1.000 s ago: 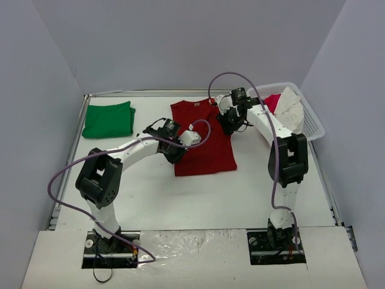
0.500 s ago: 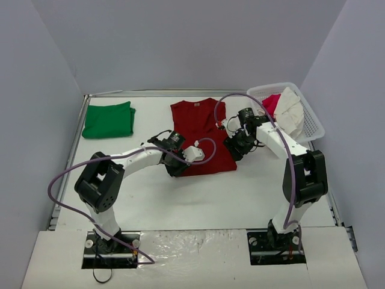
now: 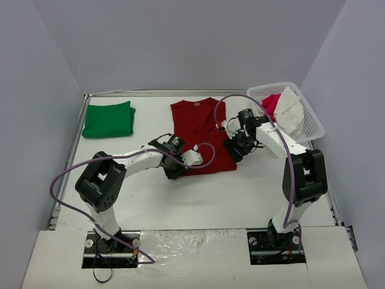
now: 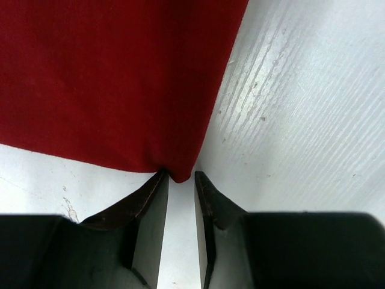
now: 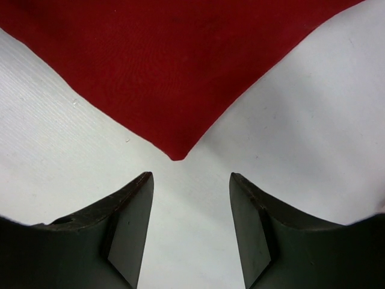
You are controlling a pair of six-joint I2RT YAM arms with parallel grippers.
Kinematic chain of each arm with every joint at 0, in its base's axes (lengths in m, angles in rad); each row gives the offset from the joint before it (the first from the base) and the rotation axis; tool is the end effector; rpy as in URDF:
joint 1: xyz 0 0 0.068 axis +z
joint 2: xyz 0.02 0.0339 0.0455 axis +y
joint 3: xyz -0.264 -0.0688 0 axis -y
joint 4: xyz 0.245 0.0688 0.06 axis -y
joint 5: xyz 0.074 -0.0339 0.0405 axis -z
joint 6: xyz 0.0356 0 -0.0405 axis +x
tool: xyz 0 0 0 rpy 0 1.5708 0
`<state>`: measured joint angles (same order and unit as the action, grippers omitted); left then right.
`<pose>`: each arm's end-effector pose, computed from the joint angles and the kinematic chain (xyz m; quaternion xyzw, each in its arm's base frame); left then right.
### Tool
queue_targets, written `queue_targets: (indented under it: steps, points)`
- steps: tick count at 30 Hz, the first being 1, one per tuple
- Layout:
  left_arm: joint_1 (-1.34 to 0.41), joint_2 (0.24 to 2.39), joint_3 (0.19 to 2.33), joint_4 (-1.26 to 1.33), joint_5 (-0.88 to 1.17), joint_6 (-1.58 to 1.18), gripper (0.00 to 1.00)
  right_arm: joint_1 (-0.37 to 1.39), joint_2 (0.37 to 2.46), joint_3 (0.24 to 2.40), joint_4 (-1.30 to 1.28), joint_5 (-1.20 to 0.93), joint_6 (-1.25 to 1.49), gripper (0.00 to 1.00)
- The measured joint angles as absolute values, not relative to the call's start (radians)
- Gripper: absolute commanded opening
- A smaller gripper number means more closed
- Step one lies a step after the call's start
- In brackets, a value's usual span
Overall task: Fold and stack the t-shirts
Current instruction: Grab one side of the 2/3 rectangular tshirt with both arms
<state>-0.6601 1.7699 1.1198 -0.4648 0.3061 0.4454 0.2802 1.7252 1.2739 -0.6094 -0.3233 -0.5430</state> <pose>0.2708 -0.2238 0.1748 0.5348 0.8013 -0.1716 0.2061 0.3427 0.1104 0.2275 -0.4193 0.8590 0.1218 0.2673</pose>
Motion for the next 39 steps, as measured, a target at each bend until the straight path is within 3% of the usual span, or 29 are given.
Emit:
queue_targets:
  steps: [8,10,12,19,23,24,26,27,28,39]
  points:
    - [-0.664,1.770,1.120,-0.464,0.315,0.445,0.27,0.280,1.761,1.256,-0.606,-0.327,-0.551,0.59]
    - [-0.666,1.770,1.120,-0.464,0.318,0.444,0.20,0.280,1.773,1.250,-0.604,-0.327,-0.553,0.60]
    - [-0.667,1.770,1.120,-0.463,0.320,0.441,0.03,0.280,1.787,1.244,-0.600,-0.326,-0.554,0.60]
    - [-0.669,1.773,1.122,-0.458,0.320,0.435,0.02,0.280,1.854,1.233,-0.593,-0.332,-0.564,0.59]
    - [-0.669,1.773,1.122,-0.455,0.317,0.433,0.02,0.280,1.871,1.225,-0.592,-0.343,-0.574,0.47]
    - [-0.669,1.773,1.122,-0.453,0.316,0.432,0.02,0.280,1.872,1.224,-0.592,-0.349,-0.577,0.35]
    - [-0.669,1.773,1.122,-0.450,0.315,0.430,0.02,0.280,1.874,1.221,-0.591,-0.360,-0.584,0.21]
    - [-0.669,1.773,1.122,-0.448,0.313,0.429,0.02,0.280,1.877,1.221,-0.590,-0.367,-0.583,0.05]
    - [-0.669,1.773,1.122,-0.446,0.313,0.429,0.02,0.280,1.880,1.221,-0.589,-0.371,-0.587,0.00]
    - [-0.668,1.769,1.122,-0.462,0.308,0.432,0.02,0.280,1.884,1.219,-0.601,-0.392,-0.590,0.00]
